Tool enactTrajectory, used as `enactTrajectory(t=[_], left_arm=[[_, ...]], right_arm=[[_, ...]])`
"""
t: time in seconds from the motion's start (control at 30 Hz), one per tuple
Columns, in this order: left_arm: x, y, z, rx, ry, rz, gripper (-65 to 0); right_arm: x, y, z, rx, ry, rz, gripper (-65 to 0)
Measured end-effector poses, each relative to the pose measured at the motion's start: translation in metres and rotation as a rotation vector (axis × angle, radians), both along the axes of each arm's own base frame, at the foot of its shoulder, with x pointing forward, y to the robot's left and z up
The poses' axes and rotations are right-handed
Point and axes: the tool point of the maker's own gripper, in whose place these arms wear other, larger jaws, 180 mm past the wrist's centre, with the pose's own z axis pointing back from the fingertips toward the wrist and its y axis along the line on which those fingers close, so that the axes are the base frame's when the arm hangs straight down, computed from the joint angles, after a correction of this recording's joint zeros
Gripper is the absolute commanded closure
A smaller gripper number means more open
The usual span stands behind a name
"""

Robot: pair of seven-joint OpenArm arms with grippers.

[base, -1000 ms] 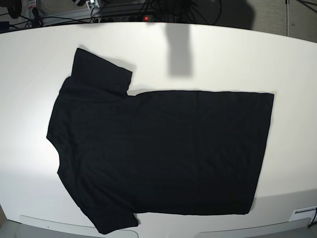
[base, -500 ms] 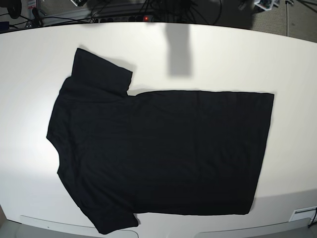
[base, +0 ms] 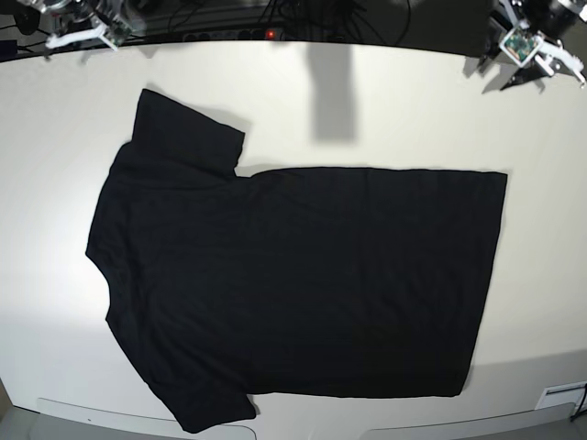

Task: Fold the T-shirt properly

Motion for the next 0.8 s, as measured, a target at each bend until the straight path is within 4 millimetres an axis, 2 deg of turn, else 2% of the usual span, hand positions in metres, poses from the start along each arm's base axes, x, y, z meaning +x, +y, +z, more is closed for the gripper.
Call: enactTrajectory(t=[0.1,0.2,0.27,0.37,0.47,0.57,0.63,0.8], left_arm=[[0.023,0.004,0.007,0.056,-0.063,-0.021,-21.6],[0.045,0.007,0.015,0.072,-0.127,-0.016,-21.6],[0.058,0.009,0.014,0.073,-0.148,-0.01,-22.2],[0.062,0.001,-0.01,0.093,-0.101,-0.065,-22.2],[0.056,-0.006,-0.054,0.16,0.006,-0.144,-24.2],[0.057,-0.01,-0.089,0.23,0.077,-0.212,-26.7],[0.063,-0.013,-0.099,0.252,0.078,-0.252,-26.7],[0.088,-0.002,-0.111,0.304,0.077,-0.287,-26.7]], right_arm=[[0.021,-0.014,0.011,-0.027,-0.071,-0.005,-4.3],[0.042,-0.019,0.025,-0.016,-0.164,-0.005,-4.3],[0.047,-0.021,0.029,-0.014,-0.189,-0.003,-4.4],[0.048,-0.023,0.029,-0.032,-0.197,0.005,-12.6],[0.048,-0.026,0.029,-0.051,-0.196,0.013,-21.6],[0.047,-0.026,0.029,-0.053,-0.193,0.009,-23.3],[0.047,-0.026,0.029,-0.052,-0.196,0.0,-23.3],[0.047,-0.035,0.029,-0.091,-0.196,-0.039,-23.3]])
